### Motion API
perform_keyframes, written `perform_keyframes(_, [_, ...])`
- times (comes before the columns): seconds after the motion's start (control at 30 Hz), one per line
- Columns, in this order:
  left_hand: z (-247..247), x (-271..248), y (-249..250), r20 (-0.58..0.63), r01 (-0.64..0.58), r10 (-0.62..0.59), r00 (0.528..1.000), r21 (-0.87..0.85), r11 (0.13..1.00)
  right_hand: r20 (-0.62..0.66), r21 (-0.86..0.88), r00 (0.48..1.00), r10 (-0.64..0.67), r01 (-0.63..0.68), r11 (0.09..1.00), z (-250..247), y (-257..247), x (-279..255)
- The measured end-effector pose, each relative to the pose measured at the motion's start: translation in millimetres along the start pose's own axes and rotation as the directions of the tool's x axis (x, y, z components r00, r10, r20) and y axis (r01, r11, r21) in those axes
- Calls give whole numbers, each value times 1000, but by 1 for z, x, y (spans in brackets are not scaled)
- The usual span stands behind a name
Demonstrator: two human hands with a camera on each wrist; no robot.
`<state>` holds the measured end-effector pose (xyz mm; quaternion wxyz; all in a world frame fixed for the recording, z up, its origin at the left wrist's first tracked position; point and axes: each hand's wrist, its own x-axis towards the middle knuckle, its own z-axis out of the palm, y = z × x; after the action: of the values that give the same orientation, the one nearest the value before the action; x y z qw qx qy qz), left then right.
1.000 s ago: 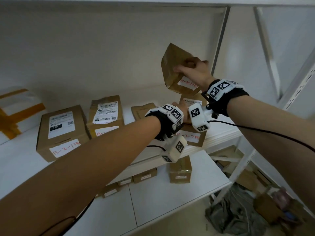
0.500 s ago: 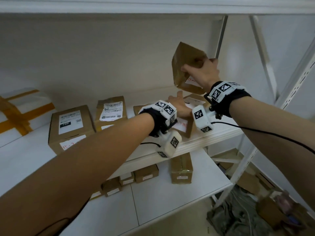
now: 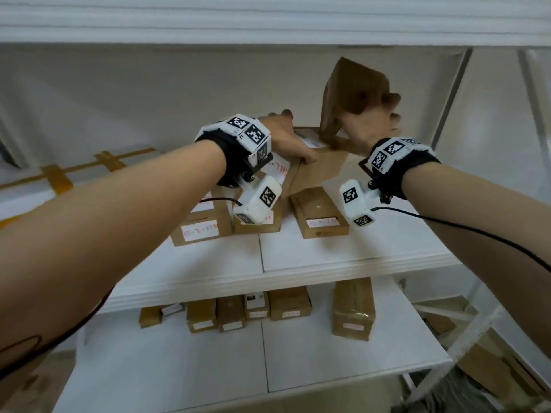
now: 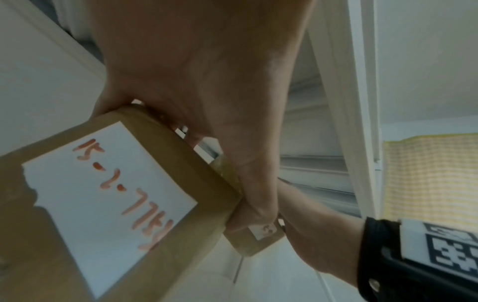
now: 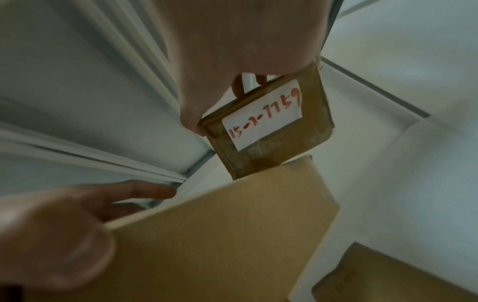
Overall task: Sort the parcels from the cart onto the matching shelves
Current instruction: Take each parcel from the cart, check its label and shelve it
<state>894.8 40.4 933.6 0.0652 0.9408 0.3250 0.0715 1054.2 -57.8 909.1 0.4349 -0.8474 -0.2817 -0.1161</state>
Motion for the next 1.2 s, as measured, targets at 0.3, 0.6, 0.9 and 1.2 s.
perform_keyframes(0.3, [-15,-28,-86,-92,188,-184,979,35,982,210,-123,971,113,-88,988,54,6,-11])
perform_keyframes(0.6, [-19,-30,-107,-152,279,-306,940,-179,943,288,-448,936,203,-55,892,71,41,-13])
perform_keyframes(0.9, [-11,-10,-69,-149,246,-319,936,-373,895,345,-447,904,253,-79,891,69,72,-8])
perform_keyframes(1.2, [6,11,-39,-131,215,-309,942,-468,857,246,-509,948,201,-50,860,65,88,-3])
